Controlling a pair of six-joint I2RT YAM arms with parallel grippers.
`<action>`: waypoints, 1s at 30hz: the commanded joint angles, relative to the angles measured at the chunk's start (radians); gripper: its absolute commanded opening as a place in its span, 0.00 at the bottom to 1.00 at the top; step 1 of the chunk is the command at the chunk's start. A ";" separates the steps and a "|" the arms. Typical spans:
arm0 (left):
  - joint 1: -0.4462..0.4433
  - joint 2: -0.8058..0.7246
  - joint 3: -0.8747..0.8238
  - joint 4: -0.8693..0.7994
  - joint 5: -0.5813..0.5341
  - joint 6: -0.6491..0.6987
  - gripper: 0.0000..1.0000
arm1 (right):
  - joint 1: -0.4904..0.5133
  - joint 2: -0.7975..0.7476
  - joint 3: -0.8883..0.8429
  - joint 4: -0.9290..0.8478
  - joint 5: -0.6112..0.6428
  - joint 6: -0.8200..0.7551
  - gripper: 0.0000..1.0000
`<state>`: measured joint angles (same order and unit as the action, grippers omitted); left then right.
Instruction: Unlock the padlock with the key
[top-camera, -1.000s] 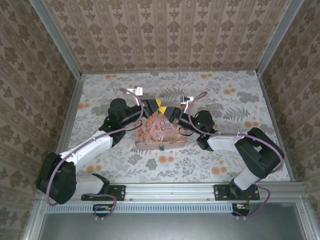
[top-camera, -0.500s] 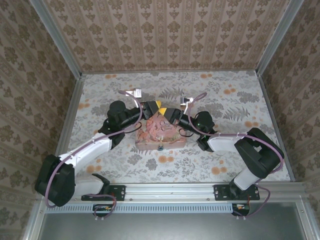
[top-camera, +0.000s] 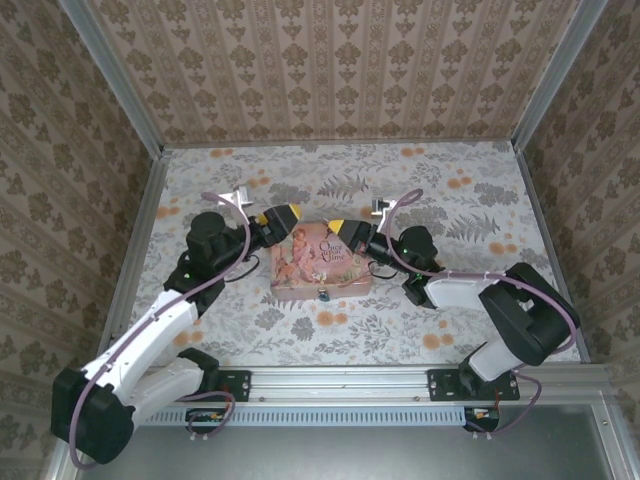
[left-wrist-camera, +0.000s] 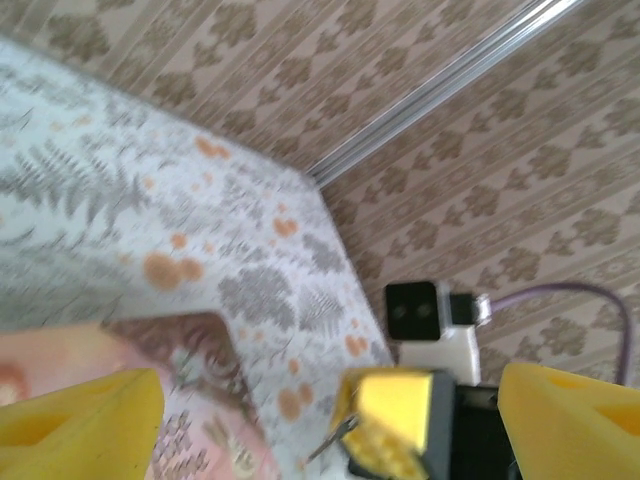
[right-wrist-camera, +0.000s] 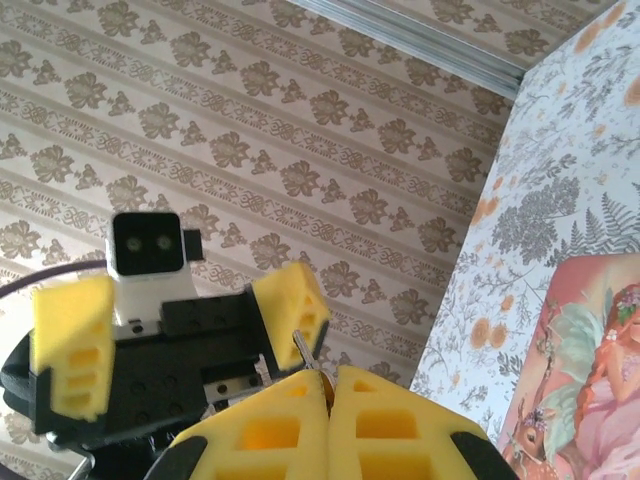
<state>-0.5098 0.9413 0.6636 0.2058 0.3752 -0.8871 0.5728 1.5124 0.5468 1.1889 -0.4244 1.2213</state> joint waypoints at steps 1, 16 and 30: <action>-0.012 -0.025 0.040 -0.298 -0.006 0.097 0.89 | -0.015 -0.086 0.000 -0.194 -0.016 -0.067 0.00; -0.469 0.006 -0.232 -0.297 -0.263 0.175 0.89 | -0.027 -0.152 0.045 -0.618 -0.053 -0.197 0.00; -0.543 0.314 -0.267 0.055 -0.462 0.275 0.84 | -0.014 0.041 0.054 -0.414 -0.049 -0.102 0.00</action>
<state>-1.0531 1.2465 0.4168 0.1463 -0.0078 -0.6670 0.5510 1.5372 0.5789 0.7105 -0.4644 1.1000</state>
